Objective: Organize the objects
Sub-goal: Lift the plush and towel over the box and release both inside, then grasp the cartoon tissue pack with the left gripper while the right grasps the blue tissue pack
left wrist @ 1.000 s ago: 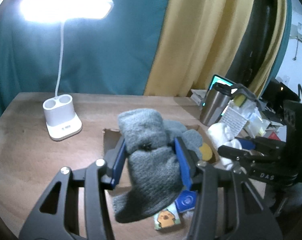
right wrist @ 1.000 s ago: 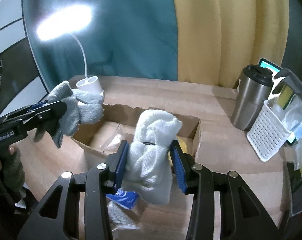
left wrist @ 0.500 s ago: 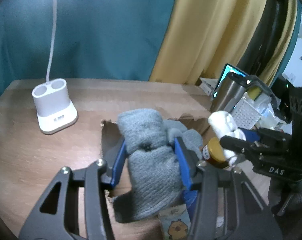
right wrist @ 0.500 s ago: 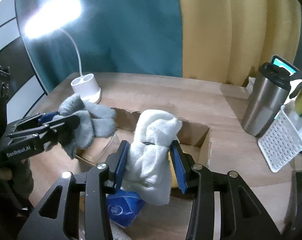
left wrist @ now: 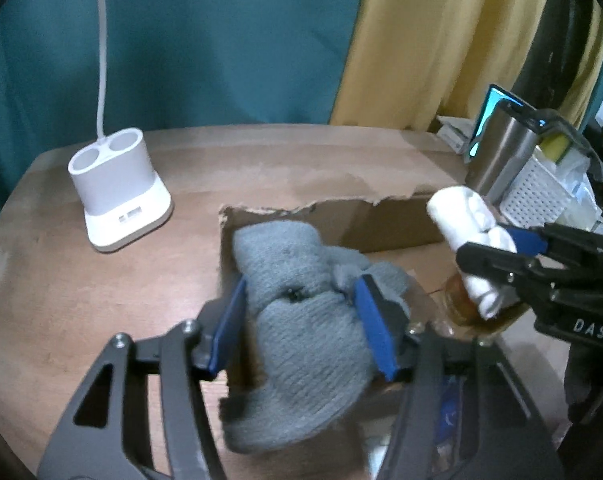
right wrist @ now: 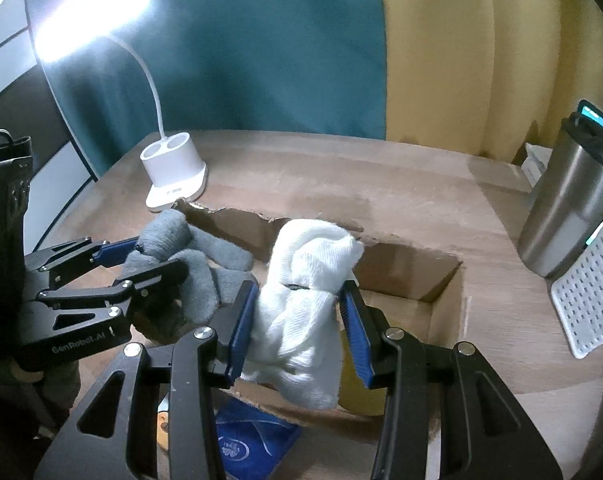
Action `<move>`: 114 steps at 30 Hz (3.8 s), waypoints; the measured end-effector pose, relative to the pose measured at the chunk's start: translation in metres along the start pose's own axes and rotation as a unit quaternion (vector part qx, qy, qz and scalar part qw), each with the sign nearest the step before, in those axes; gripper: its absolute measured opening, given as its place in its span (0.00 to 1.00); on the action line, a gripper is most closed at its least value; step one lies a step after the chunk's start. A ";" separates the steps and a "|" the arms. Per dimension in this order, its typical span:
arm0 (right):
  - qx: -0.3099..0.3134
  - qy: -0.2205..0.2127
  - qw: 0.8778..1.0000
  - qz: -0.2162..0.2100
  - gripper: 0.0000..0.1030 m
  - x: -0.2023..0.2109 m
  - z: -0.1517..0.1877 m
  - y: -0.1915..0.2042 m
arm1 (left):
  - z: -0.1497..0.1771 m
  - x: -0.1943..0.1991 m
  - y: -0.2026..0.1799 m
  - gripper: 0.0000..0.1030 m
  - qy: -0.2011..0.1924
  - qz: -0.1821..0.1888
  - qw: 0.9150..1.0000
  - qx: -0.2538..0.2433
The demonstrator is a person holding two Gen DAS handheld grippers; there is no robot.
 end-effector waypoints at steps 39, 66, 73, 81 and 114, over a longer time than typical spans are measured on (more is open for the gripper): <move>0.005 -0.028 0.999 0.041 0.56 0.072 0.035 0.025 | 0.023 0.101 0.006 0.76 -0.069 -0.001 0.997 0.027; -0.033 -0.001 0.999 0.040 0.70 0.070 0.090 -0.005 | 0.106 0.049 -0.058 0.76 0.044 0.043 0.998 -0.021; -0.031 0.009 0.999 0.034 0.70 0.060 0.093 0.000 | 0.114 0.044 -0.043 0.76 0.052 0.026 0.998 -0.026; -0.022 0.029 0.999 0.023 0.70 0.041 0.096 0.021 | 0.108 0.049 -0.026 0.76 0.034 0.027 0.999 -0.027; -0.024 0.039 0.998 0.033 0.54 0.037 0.098 0.019 | 0.104 0.056 -0.036 0.46 0.018 0.044 0.997 -0.060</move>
Point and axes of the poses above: each gripper's, at about its wrist camera, not at the fingertips, and x roughly against the way its jaws point, y to its left, z to its underside, the point moved 10 cm from there along -x, roughly the way its jaws point, and after that the axes turned 14 degrees about -y, right-handed, at the moved point
